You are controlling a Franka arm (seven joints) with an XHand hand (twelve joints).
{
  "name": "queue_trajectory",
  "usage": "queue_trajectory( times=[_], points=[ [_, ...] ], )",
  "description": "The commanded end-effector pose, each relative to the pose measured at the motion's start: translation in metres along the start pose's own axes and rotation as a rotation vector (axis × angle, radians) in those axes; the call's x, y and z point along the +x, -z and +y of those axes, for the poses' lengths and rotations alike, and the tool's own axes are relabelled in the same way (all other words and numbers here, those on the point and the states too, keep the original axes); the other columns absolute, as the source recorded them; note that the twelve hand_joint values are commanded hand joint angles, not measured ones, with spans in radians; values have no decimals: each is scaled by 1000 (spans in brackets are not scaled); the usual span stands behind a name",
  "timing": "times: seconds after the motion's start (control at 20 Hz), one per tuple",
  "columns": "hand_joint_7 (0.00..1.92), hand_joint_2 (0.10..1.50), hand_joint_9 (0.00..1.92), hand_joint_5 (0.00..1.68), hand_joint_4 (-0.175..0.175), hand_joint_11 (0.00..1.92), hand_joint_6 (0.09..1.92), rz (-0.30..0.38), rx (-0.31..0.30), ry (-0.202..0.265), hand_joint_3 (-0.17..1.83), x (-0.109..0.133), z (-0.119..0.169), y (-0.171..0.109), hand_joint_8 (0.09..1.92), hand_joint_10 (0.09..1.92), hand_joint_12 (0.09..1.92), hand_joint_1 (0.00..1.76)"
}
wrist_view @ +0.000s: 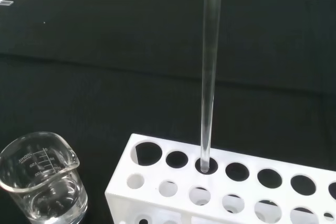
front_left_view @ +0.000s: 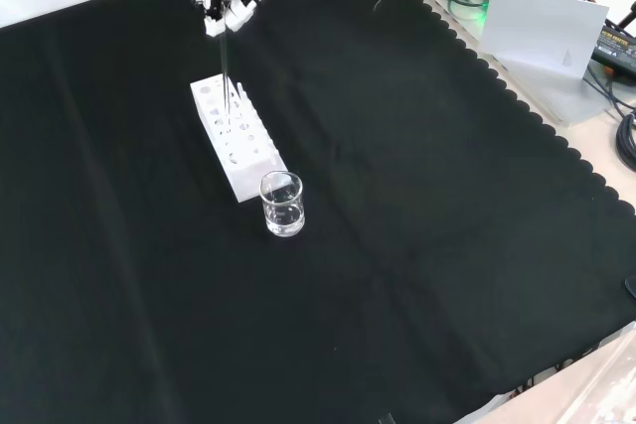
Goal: Put the glass rod back on the white test tube rack.
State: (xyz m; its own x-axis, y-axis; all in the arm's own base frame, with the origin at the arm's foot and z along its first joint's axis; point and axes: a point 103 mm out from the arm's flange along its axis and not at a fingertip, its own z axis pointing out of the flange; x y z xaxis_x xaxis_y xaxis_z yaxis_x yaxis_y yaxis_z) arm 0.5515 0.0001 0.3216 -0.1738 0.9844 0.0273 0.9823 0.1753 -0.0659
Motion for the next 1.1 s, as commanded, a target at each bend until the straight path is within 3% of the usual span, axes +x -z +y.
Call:
queue_trajectory(
  times=[0.05, 1.1],
  points=[
    [1244, 1093, 1615, 1302, -175, 1602, 182, 4, 6, -1, -175, -1, 3, -5, 878, 820, 746, 1313],
    [1247, 1092, 1613, 1303, -175, 1601, 180, -27, 60, 28, -175, 8, 26, -35, 873, 818, 746, 1313]
  ],
)
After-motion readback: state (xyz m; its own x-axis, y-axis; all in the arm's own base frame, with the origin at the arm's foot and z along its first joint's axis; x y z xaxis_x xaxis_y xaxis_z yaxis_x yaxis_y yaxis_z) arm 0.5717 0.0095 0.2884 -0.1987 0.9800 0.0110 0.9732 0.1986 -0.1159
